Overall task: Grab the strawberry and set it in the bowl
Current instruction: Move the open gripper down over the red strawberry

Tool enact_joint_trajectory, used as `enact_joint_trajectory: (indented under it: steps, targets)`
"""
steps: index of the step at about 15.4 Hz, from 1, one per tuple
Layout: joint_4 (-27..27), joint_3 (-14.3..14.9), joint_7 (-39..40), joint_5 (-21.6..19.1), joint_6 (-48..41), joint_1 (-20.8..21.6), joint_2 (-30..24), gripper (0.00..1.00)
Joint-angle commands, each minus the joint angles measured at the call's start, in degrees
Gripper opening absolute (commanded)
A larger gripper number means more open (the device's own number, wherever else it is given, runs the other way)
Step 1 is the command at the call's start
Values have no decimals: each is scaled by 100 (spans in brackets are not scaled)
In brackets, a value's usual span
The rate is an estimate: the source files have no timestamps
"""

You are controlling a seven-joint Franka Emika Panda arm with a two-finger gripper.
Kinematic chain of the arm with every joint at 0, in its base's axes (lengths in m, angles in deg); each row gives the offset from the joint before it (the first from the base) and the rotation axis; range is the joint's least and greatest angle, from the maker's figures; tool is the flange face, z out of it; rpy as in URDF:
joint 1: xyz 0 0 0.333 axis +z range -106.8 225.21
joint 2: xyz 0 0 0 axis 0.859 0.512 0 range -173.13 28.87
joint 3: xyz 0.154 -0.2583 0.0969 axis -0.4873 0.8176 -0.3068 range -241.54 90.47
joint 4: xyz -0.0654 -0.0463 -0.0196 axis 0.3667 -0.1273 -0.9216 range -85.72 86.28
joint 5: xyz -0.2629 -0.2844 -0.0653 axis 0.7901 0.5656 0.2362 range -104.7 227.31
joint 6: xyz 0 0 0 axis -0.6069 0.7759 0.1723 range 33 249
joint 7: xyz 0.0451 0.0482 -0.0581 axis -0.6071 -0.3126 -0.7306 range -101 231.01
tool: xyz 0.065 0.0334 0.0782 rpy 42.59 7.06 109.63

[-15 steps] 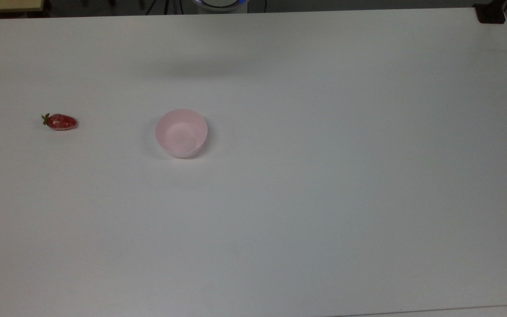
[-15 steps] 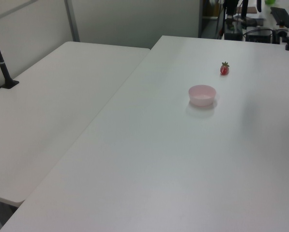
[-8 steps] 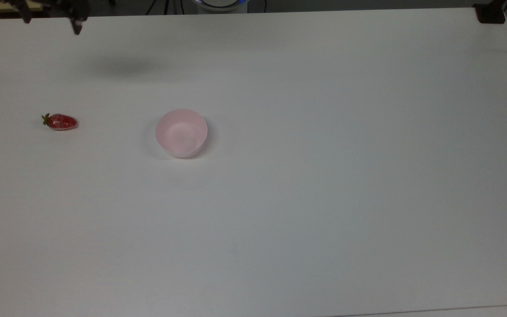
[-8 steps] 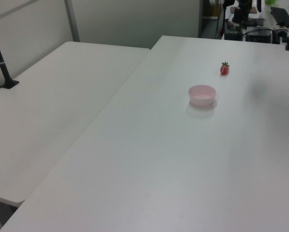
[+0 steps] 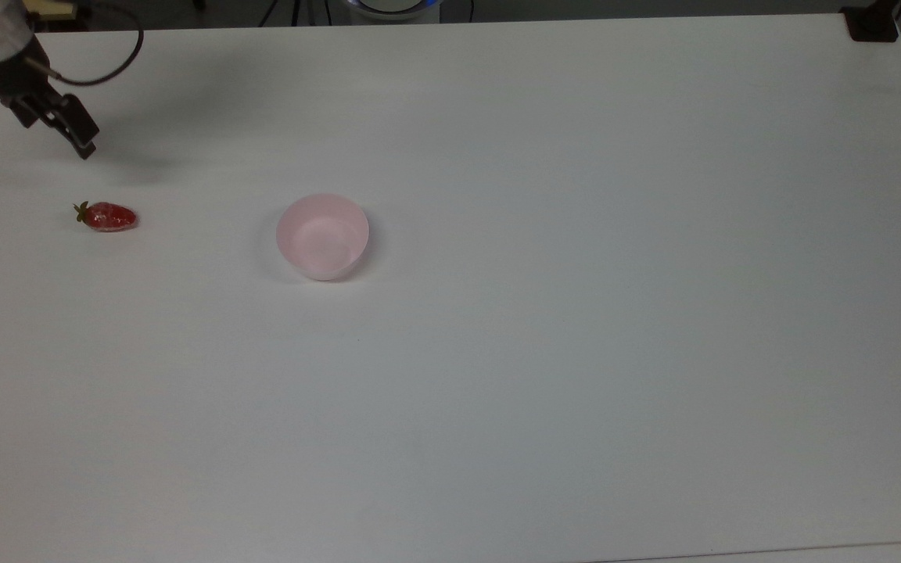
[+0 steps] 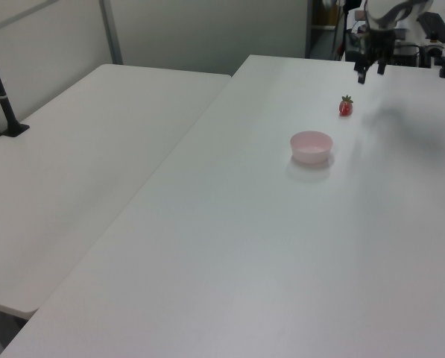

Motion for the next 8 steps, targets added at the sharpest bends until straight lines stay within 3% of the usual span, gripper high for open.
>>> enact_joint_trajectory:
  steps: [1, 4, 8]
  targets:
    - [-113, 24, -595, -362, 20, 67, 209, 100]
    - [-78, -20, -1517, -723, 624, 189, 394, 99]
    - [-104, -46, -2705, -654, 1101, 576, 781, 97]
